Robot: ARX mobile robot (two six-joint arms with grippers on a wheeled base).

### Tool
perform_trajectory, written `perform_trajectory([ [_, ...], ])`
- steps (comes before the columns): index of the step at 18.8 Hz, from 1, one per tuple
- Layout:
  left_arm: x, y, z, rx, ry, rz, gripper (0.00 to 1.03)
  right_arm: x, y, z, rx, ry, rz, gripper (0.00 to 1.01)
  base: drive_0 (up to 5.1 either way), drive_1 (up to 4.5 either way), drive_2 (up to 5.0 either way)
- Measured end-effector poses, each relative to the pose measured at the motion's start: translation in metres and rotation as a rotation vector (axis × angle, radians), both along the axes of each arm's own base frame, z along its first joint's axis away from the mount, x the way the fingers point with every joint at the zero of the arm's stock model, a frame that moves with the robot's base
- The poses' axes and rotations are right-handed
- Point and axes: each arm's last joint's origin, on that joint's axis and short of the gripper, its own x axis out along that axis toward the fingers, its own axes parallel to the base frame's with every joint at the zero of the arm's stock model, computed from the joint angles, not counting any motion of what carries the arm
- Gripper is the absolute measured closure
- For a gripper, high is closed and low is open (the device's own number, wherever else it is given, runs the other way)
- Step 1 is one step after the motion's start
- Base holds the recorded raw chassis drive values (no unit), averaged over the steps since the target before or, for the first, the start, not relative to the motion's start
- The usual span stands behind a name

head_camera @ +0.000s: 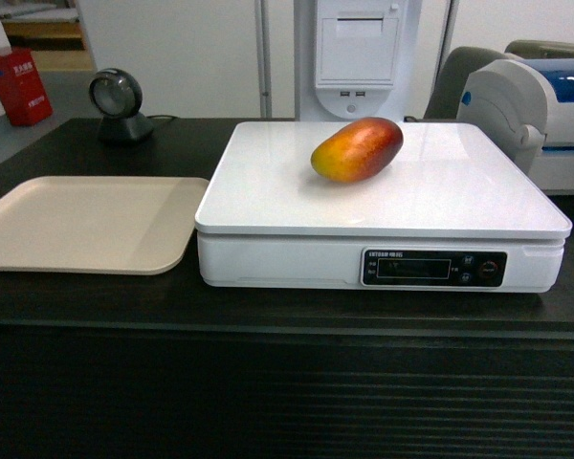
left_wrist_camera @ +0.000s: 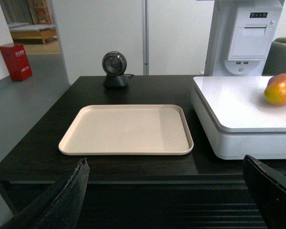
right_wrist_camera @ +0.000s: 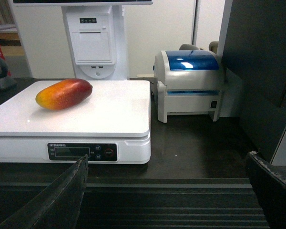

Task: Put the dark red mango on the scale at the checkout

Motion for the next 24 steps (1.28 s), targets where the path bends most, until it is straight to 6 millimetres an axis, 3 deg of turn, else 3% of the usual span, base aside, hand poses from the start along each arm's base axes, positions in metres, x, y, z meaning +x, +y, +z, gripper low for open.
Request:
perform_trajectory([
  [24,0.0,0.0,0.0,0.0,0.0,0.0,0.05,0.0,0.0,0.0001,0.0,-0.001,0.0,0.03,0.0,0.0,0.0],
])
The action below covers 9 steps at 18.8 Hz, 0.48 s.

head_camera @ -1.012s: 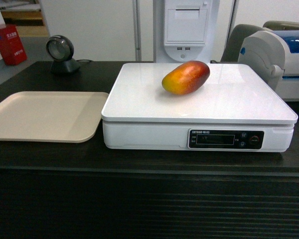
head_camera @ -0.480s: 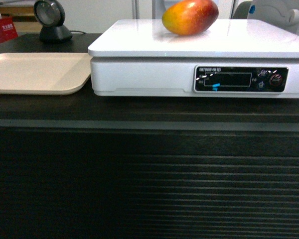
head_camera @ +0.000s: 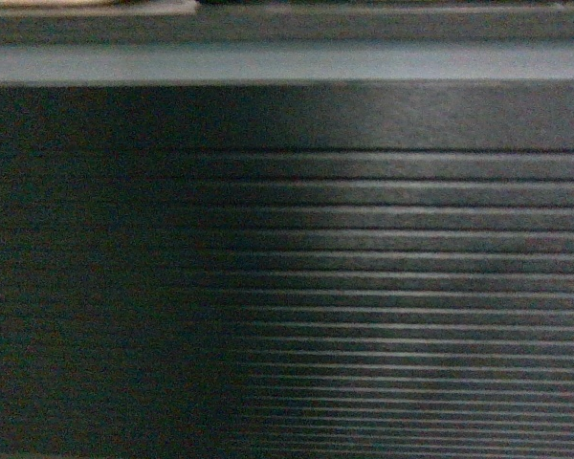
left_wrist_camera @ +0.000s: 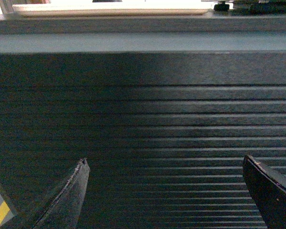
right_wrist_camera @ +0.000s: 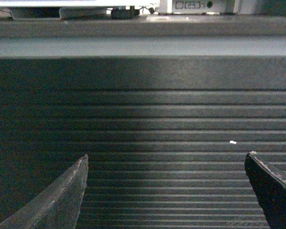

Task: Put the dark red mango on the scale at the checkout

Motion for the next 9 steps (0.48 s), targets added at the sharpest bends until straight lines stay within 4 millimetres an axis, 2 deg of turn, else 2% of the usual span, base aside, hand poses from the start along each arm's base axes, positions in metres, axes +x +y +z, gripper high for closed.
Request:
perform_trajectory([
  [9,0.0,0.0,-0.0003,0.0,0.003,0.0,0.05,0.0,0.0,-0.0003,0.002,0.003,0.0,0.03,0.0,0.0,0.0],
])
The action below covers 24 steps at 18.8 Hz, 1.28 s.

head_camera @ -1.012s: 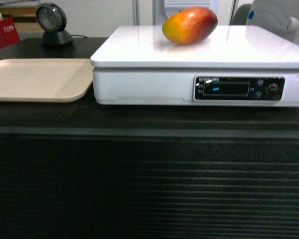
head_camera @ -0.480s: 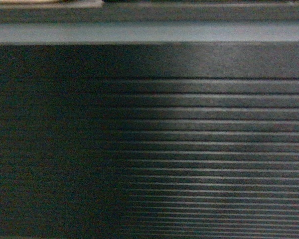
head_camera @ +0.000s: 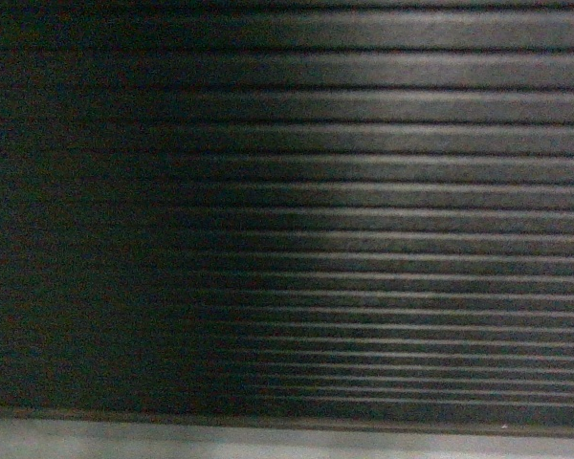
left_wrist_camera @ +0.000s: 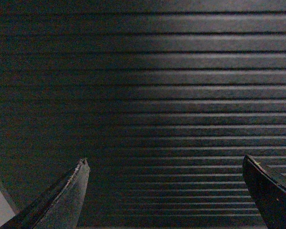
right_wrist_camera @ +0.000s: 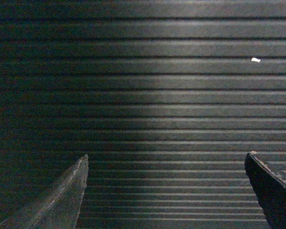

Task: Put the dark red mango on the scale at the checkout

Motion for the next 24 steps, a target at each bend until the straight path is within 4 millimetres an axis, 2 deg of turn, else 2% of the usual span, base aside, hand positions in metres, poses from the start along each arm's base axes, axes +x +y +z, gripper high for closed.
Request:
perform_trajectory([
  [24,0.0,0.0,0.0,0.0,0.0,0.0,0.05,0.0,0.0,0.0001,-0.001,-0.001,0.001,0.03,0.0,0.0,0.0],
])
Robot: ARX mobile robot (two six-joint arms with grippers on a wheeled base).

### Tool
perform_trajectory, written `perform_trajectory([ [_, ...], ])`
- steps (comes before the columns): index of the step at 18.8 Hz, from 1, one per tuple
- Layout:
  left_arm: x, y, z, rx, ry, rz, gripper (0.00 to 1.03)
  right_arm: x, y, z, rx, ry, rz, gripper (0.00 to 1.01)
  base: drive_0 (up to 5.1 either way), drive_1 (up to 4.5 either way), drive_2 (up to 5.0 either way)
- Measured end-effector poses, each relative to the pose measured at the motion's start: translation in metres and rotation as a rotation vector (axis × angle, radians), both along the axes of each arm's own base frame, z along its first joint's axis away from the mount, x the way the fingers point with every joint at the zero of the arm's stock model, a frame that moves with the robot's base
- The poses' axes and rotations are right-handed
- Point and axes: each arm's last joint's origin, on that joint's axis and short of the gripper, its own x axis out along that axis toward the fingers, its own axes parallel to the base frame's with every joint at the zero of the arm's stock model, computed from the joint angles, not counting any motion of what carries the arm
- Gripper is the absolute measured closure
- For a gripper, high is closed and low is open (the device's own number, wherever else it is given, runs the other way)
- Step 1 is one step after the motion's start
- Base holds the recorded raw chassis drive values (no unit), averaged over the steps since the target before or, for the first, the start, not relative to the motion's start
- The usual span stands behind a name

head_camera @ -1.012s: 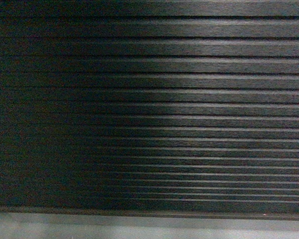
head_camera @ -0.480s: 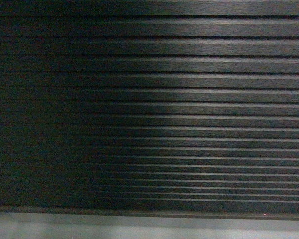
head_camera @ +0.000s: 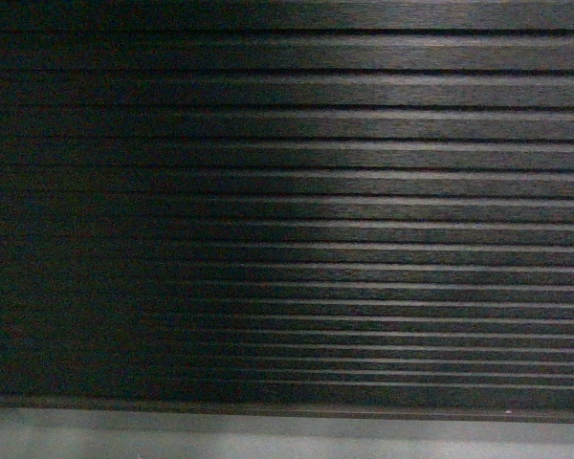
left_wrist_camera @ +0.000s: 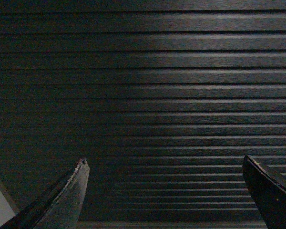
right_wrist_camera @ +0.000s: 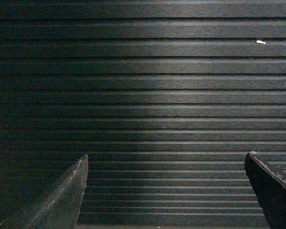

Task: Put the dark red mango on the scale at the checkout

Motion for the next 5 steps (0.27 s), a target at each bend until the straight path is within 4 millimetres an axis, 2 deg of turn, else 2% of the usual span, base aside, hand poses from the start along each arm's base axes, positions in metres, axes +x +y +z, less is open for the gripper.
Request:
perform_trajectory([
  [5,0.0,0.0,0.0,0.0,0.0,0.0,0.05,0.0,0.0,0.0,0.0,0.0,0.0,0.03,0.0,0.0,0.0],
])
